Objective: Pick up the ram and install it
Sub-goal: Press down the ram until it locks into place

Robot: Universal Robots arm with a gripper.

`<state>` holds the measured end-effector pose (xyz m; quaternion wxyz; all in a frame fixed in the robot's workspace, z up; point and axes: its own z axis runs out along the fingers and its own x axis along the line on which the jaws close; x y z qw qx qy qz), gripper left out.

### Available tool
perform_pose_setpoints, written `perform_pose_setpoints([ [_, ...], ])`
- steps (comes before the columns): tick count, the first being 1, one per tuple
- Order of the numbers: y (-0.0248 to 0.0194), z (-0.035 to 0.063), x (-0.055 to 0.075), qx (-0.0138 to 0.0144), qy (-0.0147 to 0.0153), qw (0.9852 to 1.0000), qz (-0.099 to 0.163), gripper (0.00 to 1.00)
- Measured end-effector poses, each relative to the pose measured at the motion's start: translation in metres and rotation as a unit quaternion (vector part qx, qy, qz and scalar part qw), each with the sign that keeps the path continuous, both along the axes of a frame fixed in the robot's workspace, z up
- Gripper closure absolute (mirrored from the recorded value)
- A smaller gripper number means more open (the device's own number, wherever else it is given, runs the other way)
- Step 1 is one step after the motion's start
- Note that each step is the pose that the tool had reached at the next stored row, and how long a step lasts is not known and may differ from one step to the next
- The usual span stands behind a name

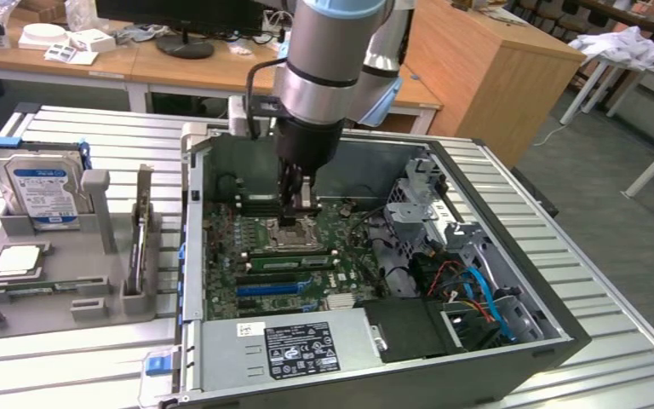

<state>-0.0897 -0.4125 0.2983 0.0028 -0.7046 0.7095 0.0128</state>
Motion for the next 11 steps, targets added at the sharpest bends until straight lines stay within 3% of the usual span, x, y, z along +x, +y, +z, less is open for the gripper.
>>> perform_pose_setpoints([
  [11, 0.0, 0.0249, 0.0, 0.0, 0.0, 1.0, 0.0, 0.89],
])
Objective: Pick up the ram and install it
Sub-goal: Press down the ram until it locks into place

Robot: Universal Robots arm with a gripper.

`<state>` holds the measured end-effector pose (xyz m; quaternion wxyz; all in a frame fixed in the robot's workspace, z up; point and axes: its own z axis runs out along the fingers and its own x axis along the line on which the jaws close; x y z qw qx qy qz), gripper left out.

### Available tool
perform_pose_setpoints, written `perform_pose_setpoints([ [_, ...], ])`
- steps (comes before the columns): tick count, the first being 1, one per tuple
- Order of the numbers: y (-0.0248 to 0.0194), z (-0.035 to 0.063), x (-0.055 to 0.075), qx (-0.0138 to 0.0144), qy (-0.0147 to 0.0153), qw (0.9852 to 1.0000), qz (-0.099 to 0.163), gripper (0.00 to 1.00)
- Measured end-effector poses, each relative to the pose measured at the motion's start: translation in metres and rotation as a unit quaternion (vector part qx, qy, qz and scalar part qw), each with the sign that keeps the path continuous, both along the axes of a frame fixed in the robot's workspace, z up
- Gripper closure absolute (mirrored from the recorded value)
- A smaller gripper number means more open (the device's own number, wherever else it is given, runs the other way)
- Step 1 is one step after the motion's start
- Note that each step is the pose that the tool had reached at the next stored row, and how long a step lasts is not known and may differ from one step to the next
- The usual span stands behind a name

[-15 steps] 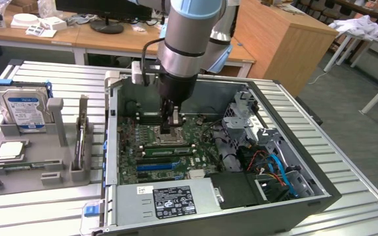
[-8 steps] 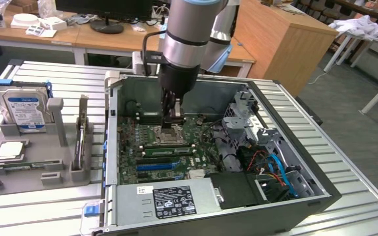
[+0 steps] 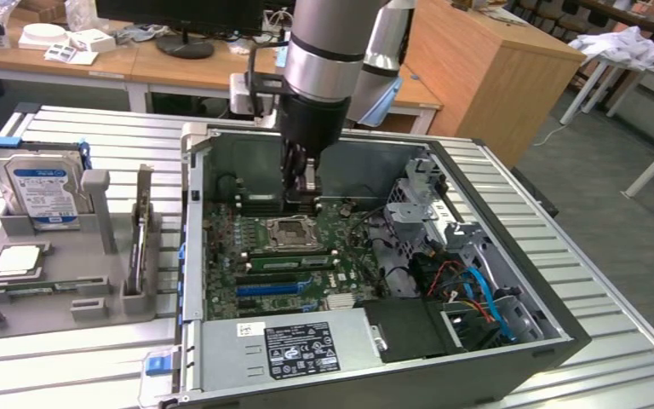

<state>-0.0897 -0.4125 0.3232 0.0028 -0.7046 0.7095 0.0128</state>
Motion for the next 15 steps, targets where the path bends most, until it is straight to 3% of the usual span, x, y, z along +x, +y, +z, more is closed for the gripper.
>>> perform_pose_setpoints([
  [7, 0.0, 0.0103, 0.0, 0.0, 0.0, 1.0, 0.0, 0.89],
  [15, 0.0, 0.0108, 0.0002, 0.0, 0.0, 1.0, 0.0, 0.89],
])
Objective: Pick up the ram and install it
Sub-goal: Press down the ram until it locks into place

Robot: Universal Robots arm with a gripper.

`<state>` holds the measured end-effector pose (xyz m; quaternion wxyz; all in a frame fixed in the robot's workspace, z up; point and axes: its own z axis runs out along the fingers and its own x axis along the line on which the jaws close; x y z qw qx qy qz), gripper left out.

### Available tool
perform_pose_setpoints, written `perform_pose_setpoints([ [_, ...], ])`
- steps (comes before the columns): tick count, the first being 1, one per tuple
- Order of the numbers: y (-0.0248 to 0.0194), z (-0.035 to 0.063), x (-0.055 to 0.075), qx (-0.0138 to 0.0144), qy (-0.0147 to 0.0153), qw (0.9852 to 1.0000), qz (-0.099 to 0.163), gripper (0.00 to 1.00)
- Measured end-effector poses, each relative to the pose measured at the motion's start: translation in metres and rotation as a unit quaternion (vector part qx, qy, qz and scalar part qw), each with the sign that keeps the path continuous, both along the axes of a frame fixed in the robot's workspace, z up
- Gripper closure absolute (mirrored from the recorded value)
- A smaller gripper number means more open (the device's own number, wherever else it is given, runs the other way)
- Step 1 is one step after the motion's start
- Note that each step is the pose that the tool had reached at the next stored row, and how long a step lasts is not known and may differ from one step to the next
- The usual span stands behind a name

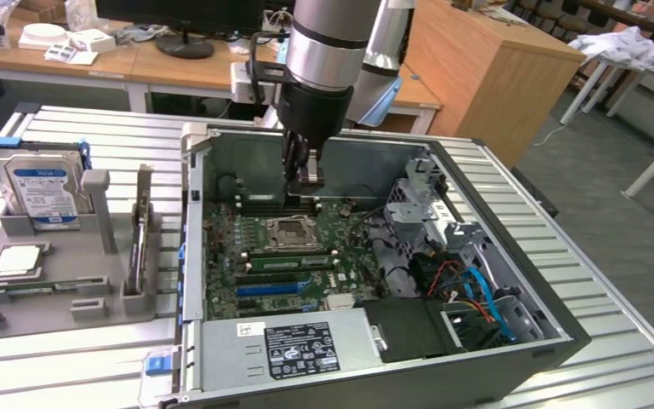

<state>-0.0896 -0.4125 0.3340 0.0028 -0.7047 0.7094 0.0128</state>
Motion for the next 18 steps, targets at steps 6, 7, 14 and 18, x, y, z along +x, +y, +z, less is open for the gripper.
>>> perform_pose_setpoints([
  [6, 0.0, 0.0, 0.006, 0.0, 0.0, 1.0, 0.0, 0.89],
  [7, 0.0, 0.0, 0.007, 0.0, 0.0, 1.0, 0.0, 0.89],
  [14, 0.0, 0.0, 0.017, 0.0, 0.0, 1.0, 0.0, 0.89],
  [18, 0.0, 0.0, 0.023, 0.0, 0.0, 1.0, 0.0, 0.89],
])
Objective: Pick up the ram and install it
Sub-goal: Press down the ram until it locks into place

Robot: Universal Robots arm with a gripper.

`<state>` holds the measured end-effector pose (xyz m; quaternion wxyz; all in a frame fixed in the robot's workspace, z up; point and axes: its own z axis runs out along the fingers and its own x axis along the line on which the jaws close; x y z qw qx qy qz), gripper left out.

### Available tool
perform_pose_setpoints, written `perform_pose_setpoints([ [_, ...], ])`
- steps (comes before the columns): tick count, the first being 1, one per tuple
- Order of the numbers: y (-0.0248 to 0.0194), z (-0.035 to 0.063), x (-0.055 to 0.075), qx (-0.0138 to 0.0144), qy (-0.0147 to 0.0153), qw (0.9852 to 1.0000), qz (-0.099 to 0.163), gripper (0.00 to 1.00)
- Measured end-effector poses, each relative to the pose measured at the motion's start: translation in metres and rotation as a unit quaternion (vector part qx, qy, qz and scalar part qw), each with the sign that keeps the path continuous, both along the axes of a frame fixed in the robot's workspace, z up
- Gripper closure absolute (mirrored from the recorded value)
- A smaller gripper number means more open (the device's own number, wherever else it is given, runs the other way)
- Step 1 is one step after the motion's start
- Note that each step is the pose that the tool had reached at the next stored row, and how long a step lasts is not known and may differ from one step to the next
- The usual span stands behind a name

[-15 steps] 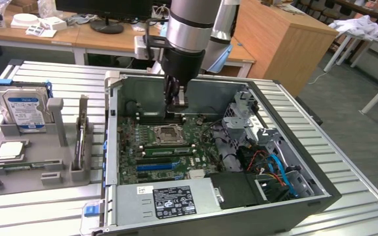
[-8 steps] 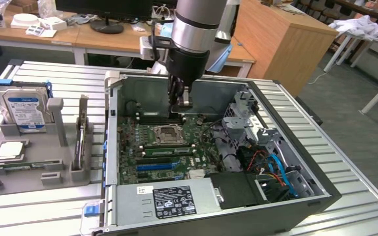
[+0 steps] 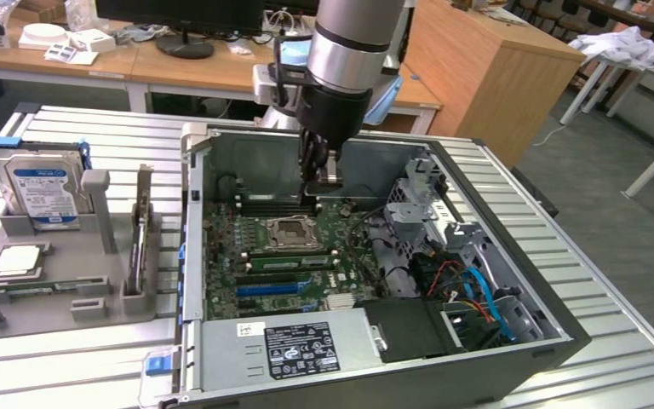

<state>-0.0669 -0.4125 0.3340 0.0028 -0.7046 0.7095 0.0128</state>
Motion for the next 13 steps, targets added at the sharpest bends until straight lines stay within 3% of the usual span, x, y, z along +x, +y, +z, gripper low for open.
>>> perform_pose_setpoints([
  [13, 0.0, 0.0, 0.015, 0.0, 0.0, 1.0, 0.0, 0.89],
])
